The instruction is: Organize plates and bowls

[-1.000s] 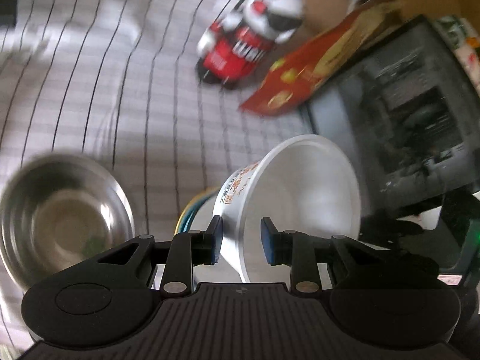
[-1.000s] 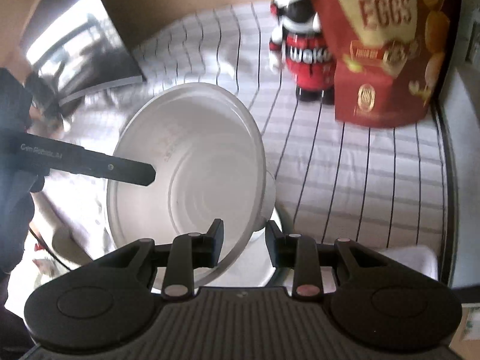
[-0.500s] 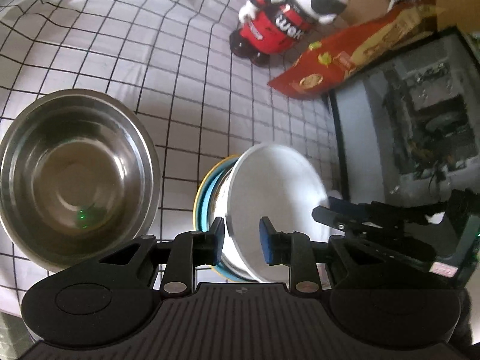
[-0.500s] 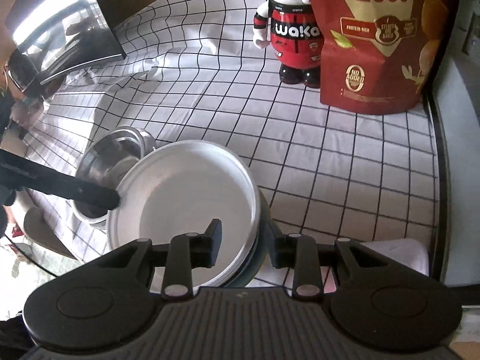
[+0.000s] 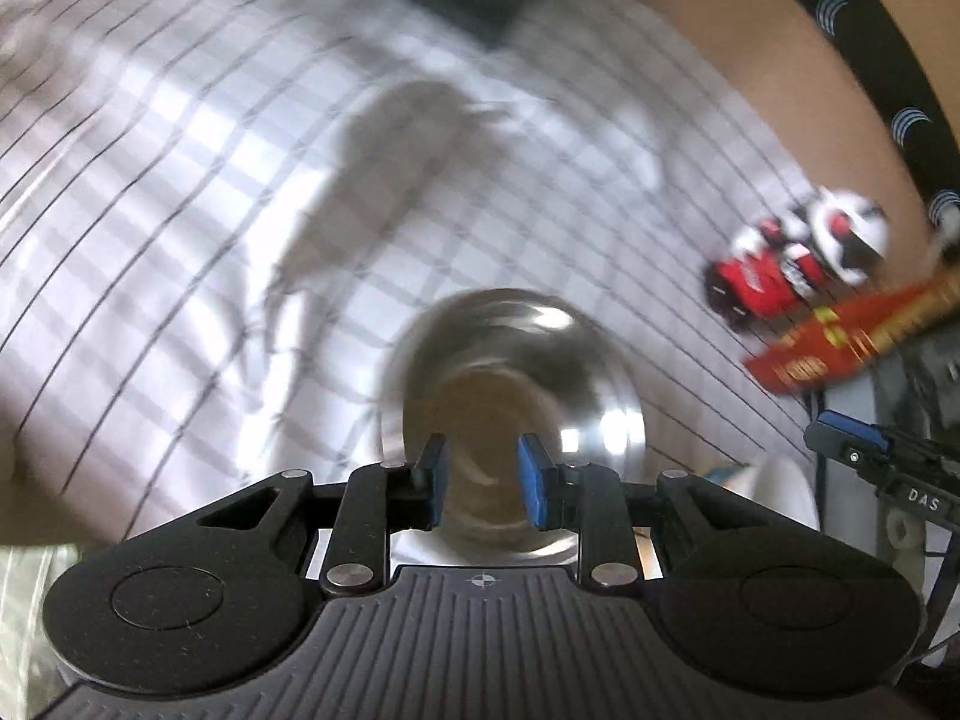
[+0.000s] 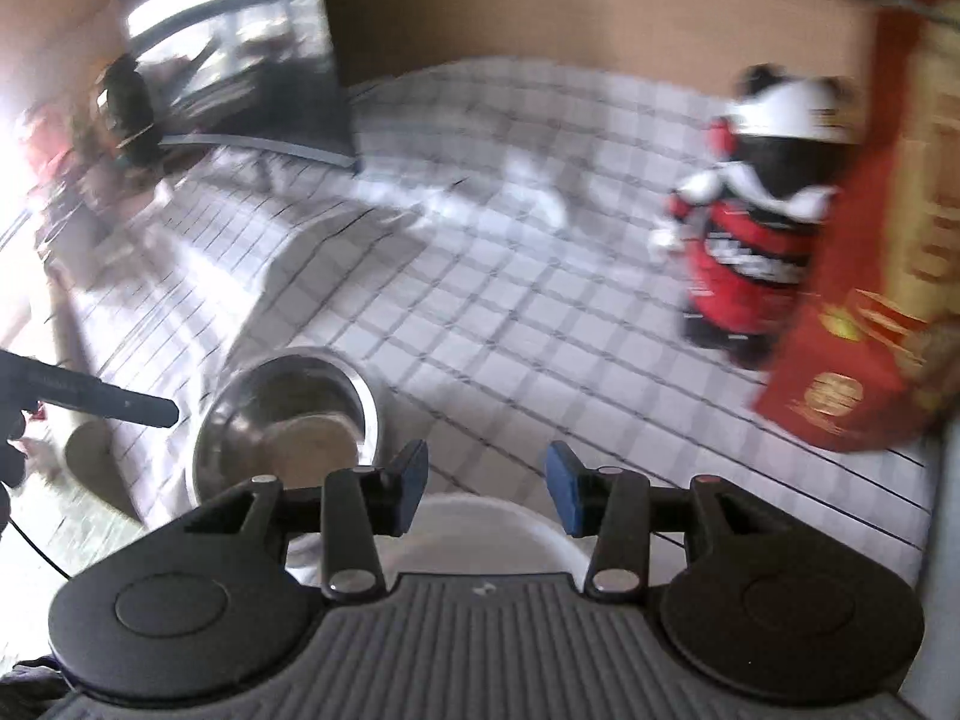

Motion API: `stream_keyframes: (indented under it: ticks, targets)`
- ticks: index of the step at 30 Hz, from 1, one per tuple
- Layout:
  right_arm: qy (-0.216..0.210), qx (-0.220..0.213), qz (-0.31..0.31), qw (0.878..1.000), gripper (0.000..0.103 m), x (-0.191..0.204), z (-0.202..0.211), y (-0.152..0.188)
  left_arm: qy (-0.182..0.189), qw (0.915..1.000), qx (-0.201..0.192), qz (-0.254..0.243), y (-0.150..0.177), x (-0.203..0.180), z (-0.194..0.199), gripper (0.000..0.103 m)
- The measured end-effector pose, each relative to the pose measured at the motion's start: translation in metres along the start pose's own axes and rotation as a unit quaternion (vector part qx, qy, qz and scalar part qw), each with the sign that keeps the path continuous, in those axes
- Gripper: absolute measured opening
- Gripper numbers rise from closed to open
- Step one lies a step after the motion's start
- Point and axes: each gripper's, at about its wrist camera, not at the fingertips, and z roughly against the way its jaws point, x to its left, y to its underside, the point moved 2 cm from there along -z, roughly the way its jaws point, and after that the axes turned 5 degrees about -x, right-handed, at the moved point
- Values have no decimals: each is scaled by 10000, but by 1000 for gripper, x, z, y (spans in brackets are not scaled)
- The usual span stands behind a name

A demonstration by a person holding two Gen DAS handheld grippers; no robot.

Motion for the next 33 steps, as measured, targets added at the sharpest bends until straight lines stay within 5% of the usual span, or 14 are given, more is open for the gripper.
stream_keyframes:
  ticks: [8,11,18,23,25,33]
  targets:
    - [-275,1121,-49,9933,43,33,-102,-15,-330,9985,20,428,20,32,-18,29]
    - [-180,1390,-65,9901,43,41,-129,-12,-194,9978,68,623,24,39,-23,29]
    - [-143,1649,67,9862,43,55,-153,-2,466,9937,-135,1015,16,46,-18,29]
    - [-152,1779,2,9839,43,61,-163,1,108,9974,178,694,16,42,-39,29]
    - [-154,1814,-25,9833,43,63,-165,2,-19,9981,265,558,18,41,-46,40]
    - [-177,2096,-76,9776,44,70,-179,5,-31,9969,510,591,19,45,-69,45]
